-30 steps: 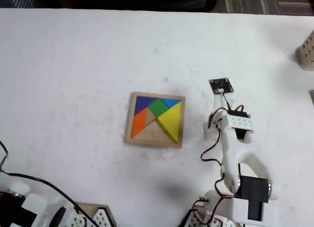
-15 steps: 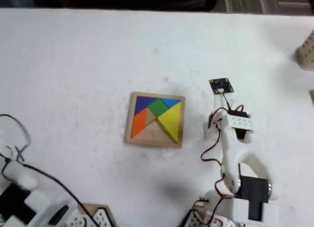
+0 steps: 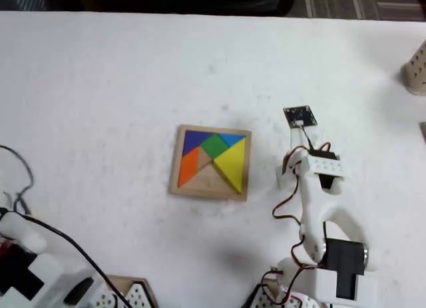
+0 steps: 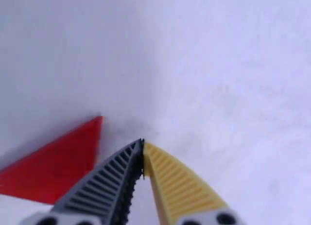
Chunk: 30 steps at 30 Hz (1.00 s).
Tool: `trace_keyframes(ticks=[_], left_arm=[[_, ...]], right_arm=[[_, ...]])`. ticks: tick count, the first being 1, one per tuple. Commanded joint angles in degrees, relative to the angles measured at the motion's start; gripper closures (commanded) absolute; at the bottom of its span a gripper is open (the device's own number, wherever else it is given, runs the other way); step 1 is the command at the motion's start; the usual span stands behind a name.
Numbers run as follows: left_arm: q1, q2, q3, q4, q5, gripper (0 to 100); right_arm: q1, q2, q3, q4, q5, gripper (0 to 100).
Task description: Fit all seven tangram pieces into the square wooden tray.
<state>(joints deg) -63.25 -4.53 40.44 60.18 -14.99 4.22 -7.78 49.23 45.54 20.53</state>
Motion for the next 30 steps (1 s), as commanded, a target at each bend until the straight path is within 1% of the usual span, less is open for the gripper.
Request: trace_keyframes(ticks=[1,4,7,10,15,18,20,27,30], left_arm=[[-4.88,-0.57,-7.47,5.71,0.18,98],[-8.57,-0.57,-9.76,7.91,-0.53,98],[-11.30,-0.57,-10.46,8.97,-4.92,98],[-13.41,-0.57,-10.55,10.20,-7.38,98],[-13.67,-0.22,-9.67,11.25,-10.81,98],[-13.58,-0.48,-7.21,10.64,-11.60,98],[-13.58,-0.22,-5.80,8.35,-11.60,98],[-13.58,-0.22,0.79,-3.87,-11.08,98],[-13.58,-0.31,2.81,-7.56,-11.08,98]], right_arm=[[-0.92,-1.63,0.09,0.75,0.62,86.1],[-0.92,-1.63,0.09,0.66,0.62,86.1],[-0.92,-1.63,0.09,0.66,0.62,86.1],[-0.92,-1.63,0.09,0.66,0.62,86.1],[-0.92,-1.63,0.09,0.66,0.62,86.1],[-0.92,-1.63,0.09,0.66,0.62,86.1],[-0.92,-1.63,0.09,0.66,0.62,86.1],[-0.92,-1.63,0.09,0.66,0.62,86.1],[-0.92,-1.63,0.09,0.66,0.62,86.1]])
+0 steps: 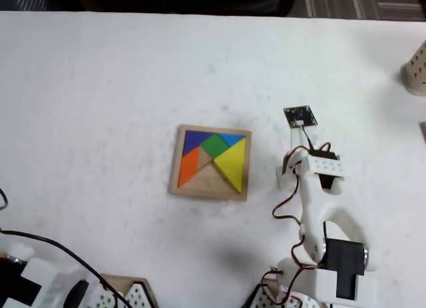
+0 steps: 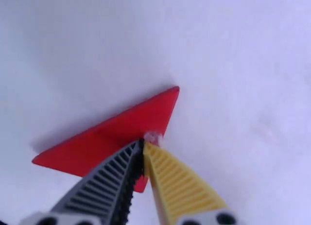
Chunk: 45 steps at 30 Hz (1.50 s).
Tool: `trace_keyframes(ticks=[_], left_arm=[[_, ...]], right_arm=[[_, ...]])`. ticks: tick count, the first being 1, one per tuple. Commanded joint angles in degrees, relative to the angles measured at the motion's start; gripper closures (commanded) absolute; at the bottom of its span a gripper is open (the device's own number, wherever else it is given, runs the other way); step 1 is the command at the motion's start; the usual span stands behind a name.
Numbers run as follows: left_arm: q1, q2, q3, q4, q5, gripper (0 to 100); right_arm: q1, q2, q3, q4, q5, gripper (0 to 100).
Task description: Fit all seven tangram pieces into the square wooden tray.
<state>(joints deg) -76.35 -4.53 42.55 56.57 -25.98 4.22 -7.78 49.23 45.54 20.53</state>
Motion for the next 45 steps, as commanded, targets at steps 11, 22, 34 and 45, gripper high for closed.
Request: trace_keyframes(ticks=[11,22,34,45], left_arm=[[0.84,-0.04,6.33,-15.03,-0.09,98],[5.23,-0.04,8.70,-15.65,-0.53,98],[7.52,-0.48,10.11,-15.47,-0.62,98],[13.67,-0.57,9.58,-10.73,-0.09,98]], right_arm=[[-0.92,-1.63,0.09,0.66,0.62,86.1],[-0.92,-1.63,0.09,0.66,0.62,86.1],[-0.92,-1.63,0.09,0.66,0.62,86.1],[-0.92,-1.63,0.09,0.57,0.62,86.1]])
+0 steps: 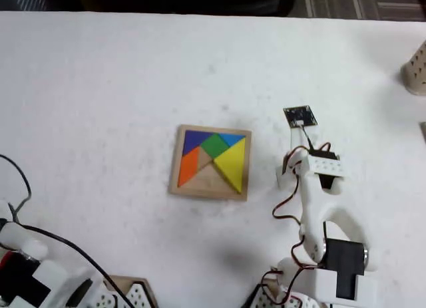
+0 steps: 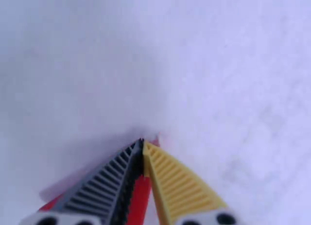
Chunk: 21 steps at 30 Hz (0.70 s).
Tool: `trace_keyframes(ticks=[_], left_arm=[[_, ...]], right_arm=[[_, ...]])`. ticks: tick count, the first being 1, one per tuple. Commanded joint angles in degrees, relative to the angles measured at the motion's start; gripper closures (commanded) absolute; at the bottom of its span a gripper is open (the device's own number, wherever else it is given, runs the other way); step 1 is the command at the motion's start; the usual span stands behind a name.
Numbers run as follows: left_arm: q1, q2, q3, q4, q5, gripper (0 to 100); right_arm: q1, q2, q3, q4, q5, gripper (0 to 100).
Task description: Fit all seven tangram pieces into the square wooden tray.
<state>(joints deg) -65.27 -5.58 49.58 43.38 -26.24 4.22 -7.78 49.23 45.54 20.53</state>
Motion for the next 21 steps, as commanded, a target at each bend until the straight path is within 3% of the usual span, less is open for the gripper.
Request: trace_keyframes(ticks=[1,5,12,21], left_arm=[[2.77,0.48,2.46,2.46,0.18,98],[3.65,0.48,0.00,4.75,0.26,98],[2.95,0.40,-9.58,16.44,0.26,98],[-2.95,0.40,-21.01,27.96,-0.35,98]], right_arm=[[-0.92,-1.63,0.09,0.57,0.62,86.1],[-0.92,-1.63,0.09,0.57,0.62,86.1],[-0.92,-1.63,0.09,0.48,0.62,86.1],[-0.92,-1.63,0.09,0.48,0.62,86.1]])
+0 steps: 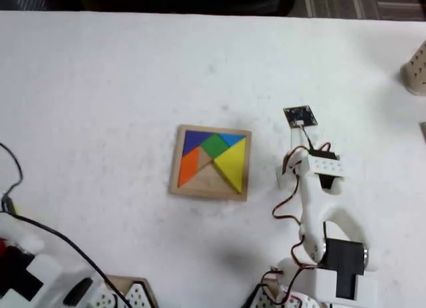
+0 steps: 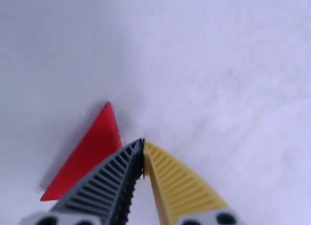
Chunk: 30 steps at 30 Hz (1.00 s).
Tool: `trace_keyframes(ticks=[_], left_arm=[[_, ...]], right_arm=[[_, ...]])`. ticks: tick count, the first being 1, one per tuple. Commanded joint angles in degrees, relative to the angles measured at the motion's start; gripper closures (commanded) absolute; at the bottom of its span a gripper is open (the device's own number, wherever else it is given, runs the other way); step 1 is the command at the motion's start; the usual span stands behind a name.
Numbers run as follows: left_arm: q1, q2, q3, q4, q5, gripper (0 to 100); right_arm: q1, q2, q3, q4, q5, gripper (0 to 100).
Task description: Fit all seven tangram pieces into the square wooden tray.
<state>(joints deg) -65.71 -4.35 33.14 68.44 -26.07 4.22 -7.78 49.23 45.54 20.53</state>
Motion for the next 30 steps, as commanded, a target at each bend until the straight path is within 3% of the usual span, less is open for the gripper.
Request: trace_keyframes(ticks=[1,9,18,26,30], left_arm=[[-3.65,-0.84,-5.36,3.60,-0.53,98],[-10.77,-0.75,-8.18,8.44,-7.21,98],[-11.12,-0.57,-3.78,10.37,-15.65,98],[-11.21,-0.66,6.95,-3.43,-18.55,98],[-11.21,-0.75,8.00,-9.58,-14.86,98]], right_arm=[[-0.92,-1.63,0.09,0.48,0.62,86.1],[-0.92,-1.45,-0.09,0.48,0.62,86.1],[-0.92,-1.36,-0.09,0.48,0.62,86.1],[-0.92,-1.27,-0.09,0.48,0.62,86.1],[-0.92,-1.27,-0.09,0.48,0.62,86.1]])
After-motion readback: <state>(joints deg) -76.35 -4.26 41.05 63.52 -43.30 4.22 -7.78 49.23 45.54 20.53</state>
